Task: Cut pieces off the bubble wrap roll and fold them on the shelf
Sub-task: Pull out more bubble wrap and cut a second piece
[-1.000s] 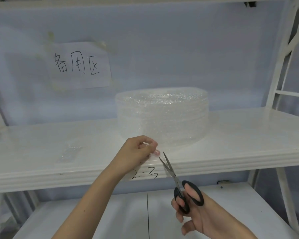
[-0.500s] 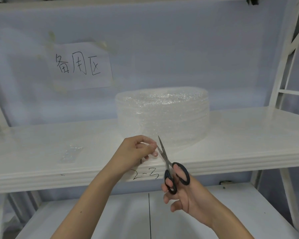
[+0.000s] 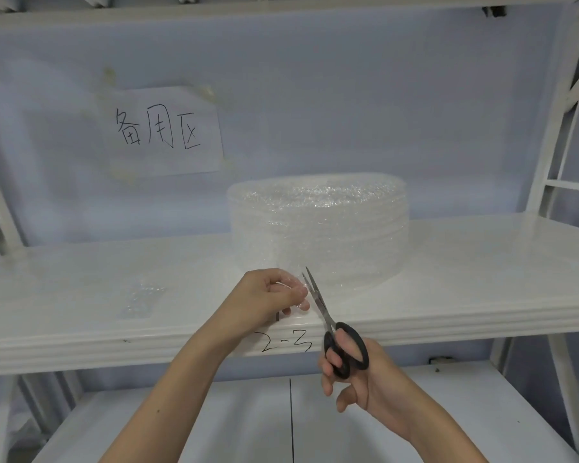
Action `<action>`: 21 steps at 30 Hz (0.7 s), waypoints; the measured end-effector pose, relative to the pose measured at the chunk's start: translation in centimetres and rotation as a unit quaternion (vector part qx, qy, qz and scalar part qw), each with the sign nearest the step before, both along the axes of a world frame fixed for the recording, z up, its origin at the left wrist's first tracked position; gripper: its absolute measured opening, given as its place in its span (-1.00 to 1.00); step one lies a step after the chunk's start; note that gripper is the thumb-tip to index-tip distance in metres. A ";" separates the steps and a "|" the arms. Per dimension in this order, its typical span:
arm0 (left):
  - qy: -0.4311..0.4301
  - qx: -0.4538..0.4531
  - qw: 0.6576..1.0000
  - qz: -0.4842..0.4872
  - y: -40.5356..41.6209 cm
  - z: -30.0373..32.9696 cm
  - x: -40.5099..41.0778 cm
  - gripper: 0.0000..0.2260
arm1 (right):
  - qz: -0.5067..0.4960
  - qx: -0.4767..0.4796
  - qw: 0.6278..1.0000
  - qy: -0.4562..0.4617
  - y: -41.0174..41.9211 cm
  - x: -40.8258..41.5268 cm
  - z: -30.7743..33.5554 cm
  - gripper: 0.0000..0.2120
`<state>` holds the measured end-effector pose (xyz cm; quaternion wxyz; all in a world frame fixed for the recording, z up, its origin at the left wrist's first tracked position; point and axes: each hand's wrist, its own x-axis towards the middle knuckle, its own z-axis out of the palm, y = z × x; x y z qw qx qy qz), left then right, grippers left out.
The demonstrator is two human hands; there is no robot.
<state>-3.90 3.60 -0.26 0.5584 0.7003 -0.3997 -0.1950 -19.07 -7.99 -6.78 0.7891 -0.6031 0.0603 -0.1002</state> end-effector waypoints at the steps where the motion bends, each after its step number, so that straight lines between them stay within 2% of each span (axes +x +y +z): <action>1: -0.006 0.009 1.000 -0.007 0.1 0.1 0.0 -0.92 | 0.010 -0.003 1.000 -0.001 -0.1 0.0 0.0 -0.61; 4: -0.009 0.020 1.000 -0.019 0.3 0.2 0.0 -0.94 | 0.022 -0.007 1.000 0.000 -0.4 0.2 0.3 -0.59; 11: -0.003 0.012 1.000 -0.019 0.3 0.2 0.2 -0.96 | -0.009 -0.066 0.998 -0.004 0.2 0.3 0.7 -0.67; 18: -0.020 0.025 0.997 -0.068 0.5 0.2 0.1 -0.94 | 0.012 -0.036 0.999 -0.002 0.0 0.3 1.1 -0.59; 21: -0.026 0.027 0.996 -0.081 0.5 0.1 0.1 -0.93 | -0.001 -0.051 0.999 0.003 0.1 0.4 1.4 -0.64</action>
